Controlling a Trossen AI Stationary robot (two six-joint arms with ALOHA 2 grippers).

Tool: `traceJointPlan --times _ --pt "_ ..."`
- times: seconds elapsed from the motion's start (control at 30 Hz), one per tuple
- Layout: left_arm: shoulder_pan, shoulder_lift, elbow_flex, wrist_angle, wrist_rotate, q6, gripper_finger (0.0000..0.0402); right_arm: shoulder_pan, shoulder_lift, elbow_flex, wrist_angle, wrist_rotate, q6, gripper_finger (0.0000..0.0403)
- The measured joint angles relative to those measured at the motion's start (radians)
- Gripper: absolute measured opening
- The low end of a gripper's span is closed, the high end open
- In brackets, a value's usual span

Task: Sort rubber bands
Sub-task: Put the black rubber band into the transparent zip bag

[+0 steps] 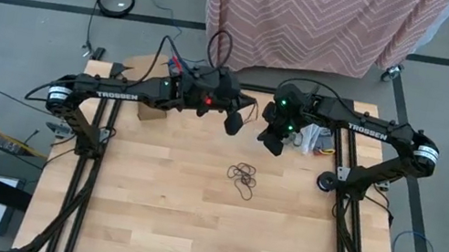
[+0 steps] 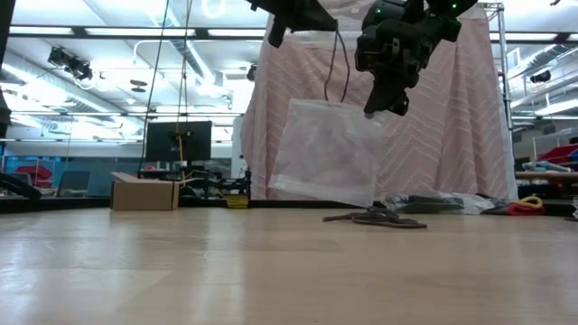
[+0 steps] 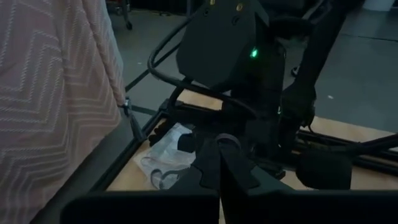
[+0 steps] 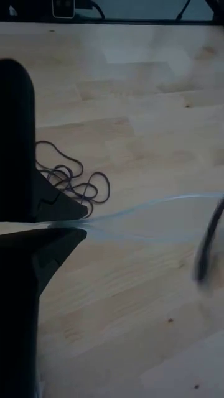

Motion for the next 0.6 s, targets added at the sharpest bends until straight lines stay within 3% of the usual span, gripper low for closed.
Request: traceJointPlan --times 0.27,0.6 --pt "-0.007 0.000 0.000 -0.002 -0.009 -0.006 0.0000 -0.013 0.000 0.000 0.016 0.036 0.058 0.0000" --pt "0.020 0.000 0.000 0.059 -0.158 0.047 0.0000 -0.018 0.000 0.000 0.299 0.084 0.356 0.0000"
